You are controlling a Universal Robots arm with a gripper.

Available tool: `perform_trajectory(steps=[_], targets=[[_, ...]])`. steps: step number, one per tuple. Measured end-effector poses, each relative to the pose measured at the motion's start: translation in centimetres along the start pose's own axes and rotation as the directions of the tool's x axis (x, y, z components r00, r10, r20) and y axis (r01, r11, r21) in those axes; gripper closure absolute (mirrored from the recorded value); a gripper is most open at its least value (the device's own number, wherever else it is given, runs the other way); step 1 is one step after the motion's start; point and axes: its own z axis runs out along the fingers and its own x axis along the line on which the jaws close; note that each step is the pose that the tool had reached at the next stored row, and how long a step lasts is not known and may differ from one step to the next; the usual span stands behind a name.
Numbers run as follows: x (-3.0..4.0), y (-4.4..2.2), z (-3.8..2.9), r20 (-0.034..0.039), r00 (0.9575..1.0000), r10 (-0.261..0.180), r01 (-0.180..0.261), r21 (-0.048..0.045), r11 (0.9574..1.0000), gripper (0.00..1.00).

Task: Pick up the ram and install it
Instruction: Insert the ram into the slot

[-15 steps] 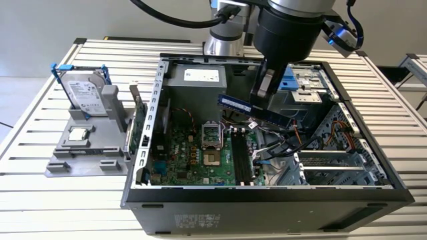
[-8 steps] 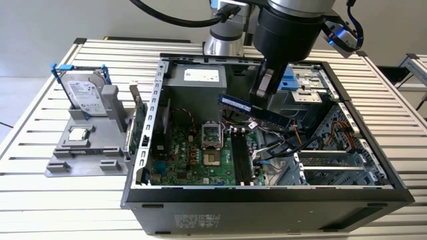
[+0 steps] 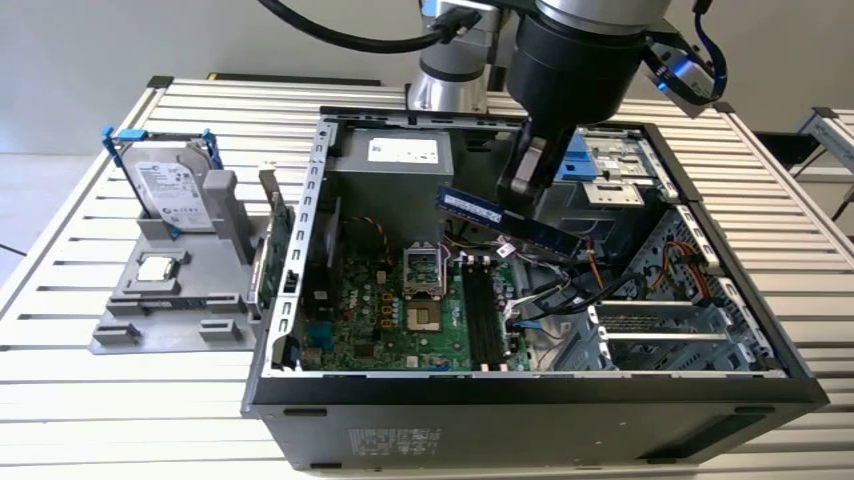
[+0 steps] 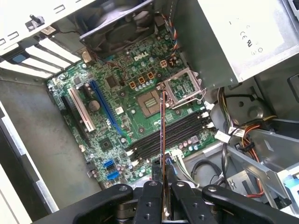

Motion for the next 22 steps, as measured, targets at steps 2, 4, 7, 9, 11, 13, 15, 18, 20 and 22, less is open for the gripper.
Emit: perform_trajectory(steps=[2, 4, 7, 9, 11, 13, 15, 18, 20, 22], targets=[[0.00, 0.00, 0.00, 0.0000, 1.0000, 0.005, -0.005, -0.0003, 1.0000, 1.00], [0.00, 0.00, 0.00, 0.0000, 0.9999, 0.010, -0.010, -0.0005, 0.9999, 1.00], [0.00, 0.00, 0.00, -0.0002, 0.9998, 0.019, -0.019, -0.0014, 0.9998, 1.00], [0.00, 0.00, 0.00, -0.0003, 0.9997, 0.023, -0.023, -0.0018, 0.9997, 1.00], [0.00, 0.00, 0.00, -0.0004, 0.9996, 0.028, -0.028, -0.0020, 0.9996, 1.00], [0.00, 0.00, 0.00, -0.0004, 0.9994, 0.035, -0.035, -0.0022, 0.9994, 1.00], [0.00, 0.00, 0.00, -0.0004, 0.9992, 0.039, -0.039, -0.0024, 0.9992, 1.00], [0.00, 0.00, 0.00, -0.0003, 0.9989, 0.046, -0.046, -0.0026, 0.9989, 1.00], [0.00, 0.00, 0.00, -0.0002, 0.9987, 0.051, -0.051, -0.0027, 0.9987, 1.00], [0.00, 0.00, 0.00, 0.0000, 0.9984, 0.057, -0.057, -0.0028, 0.9984, 1.00]])
